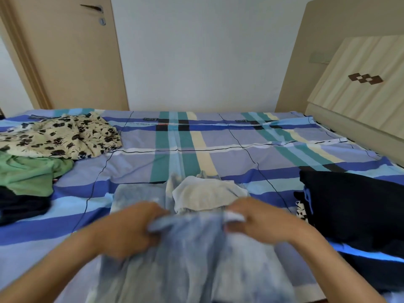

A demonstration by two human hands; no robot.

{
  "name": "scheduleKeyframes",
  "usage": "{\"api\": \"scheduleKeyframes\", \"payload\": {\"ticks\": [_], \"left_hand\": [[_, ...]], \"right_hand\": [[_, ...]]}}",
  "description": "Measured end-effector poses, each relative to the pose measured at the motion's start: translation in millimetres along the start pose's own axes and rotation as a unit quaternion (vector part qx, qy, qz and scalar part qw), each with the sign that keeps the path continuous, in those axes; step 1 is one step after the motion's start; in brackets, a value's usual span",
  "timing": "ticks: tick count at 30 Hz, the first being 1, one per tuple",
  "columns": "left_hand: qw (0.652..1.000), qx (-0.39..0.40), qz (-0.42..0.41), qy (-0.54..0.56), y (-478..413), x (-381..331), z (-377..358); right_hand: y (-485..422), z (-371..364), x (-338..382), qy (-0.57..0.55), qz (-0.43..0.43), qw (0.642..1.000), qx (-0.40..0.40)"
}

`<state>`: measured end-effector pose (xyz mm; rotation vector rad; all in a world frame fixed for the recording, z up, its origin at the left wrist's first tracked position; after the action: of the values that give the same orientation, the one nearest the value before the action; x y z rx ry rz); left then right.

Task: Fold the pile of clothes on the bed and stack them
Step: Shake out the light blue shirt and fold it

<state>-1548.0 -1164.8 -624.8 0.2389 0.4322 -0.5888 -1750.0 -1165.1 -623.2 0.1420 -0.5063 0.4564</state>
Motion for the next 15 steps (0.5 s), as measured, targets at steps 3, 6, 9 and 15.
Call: {"api": "scheduleKeyframes", "payload": {"ticks": [3, 6, 9, 15], "left_hand": [[0.966, -0.256, 0.015, -0.046, -29, 11, 86], [0.901, -0.408, 0.039, -0.144, -37, 6, 112], [0.918, -0.361, -0.034, -0.163, -40, -6, 61], [0.993, -0.053, 0.039, -0.102, -39, 87, -102]], "right_hand": [[-16, 61, 1, 0.060, -0.015, 0.949, -0.308], [-4, 90, 4, 0.099, -0.032, 0.861, -0.498], [-17, 50, -2, 0.108, -0.019, 0.889, -0.445], [-46, -102, -61, 0.167, -0.061, 0.981, -0.081]]}}
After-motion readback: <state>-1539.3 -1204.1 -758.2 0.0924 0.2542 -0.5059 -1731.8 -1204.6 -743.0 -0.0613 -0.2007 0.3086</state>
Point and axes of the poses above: each hand's wrist, its own y-axis away from the middle knuckle, its own z-axis out of the back of the hand, x = y × z, the point moved 9 cm from there along -y, towards the middle knuckle, and after that the axes turned 4 degrees about -x, right-handed, at the moved point
